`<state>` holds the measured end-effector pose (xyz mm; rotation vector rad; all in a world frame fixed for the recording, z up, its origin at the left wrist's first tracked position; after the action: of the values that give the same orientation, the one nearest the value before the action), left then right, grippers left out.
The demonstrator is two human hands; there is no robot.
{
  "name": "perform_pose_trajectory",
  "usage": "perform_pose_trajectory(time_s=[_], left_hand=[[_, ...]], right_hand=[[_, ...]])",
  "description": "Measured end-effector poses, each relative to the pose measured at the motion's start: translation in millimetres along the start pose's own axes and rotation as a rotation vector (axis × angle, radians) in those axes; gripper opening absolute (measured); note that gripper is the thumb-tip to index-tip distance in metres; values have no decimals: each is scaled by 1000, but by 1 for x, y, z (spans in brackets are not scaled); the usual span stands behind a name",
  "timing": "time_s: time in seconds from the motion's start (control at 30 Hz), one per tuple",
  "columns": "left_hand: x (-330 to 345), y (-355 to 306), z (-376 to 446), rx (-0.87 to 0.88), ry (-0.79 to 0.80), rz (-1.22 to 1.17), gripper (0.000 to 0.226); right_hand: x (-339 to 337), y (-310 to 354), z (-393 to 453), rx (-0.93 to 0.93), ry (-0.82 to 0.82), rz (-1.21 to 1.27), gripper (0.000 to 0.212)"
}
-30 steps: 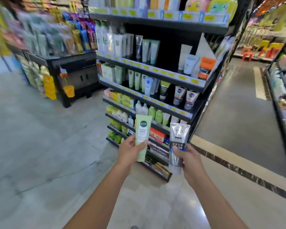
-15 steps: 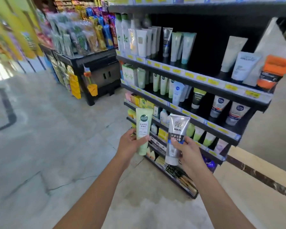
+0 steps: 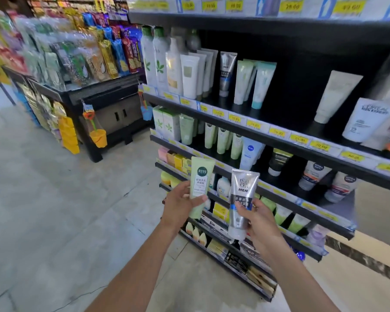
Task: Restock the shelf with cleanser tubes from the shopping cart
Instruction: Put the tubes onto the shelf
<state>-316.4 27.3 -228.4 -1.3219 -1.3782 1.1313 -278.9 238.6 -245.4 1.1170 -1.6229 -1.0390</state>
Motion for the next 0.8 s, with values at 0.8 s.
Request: perform_pose_trajectory(time_s=[0.8], left_hand=[[0, -38, 295, 200, 259, 313, 39]], right_hand=[[82, 24, 121, -96, -277, -6, 32]])
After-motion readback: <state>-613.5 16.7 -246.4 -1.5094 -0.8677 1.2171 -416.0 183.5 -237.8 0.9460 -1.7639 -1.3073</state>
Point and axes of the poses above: each hand's wrist, its own z-axis towards the middle knuckle, its own x-axis out of the palm, y = z × x, the point moved 5 cm from there along z, towards the middle knuckle, and after that the axes turned 5 degrees about -x, right-handed, at the moved point
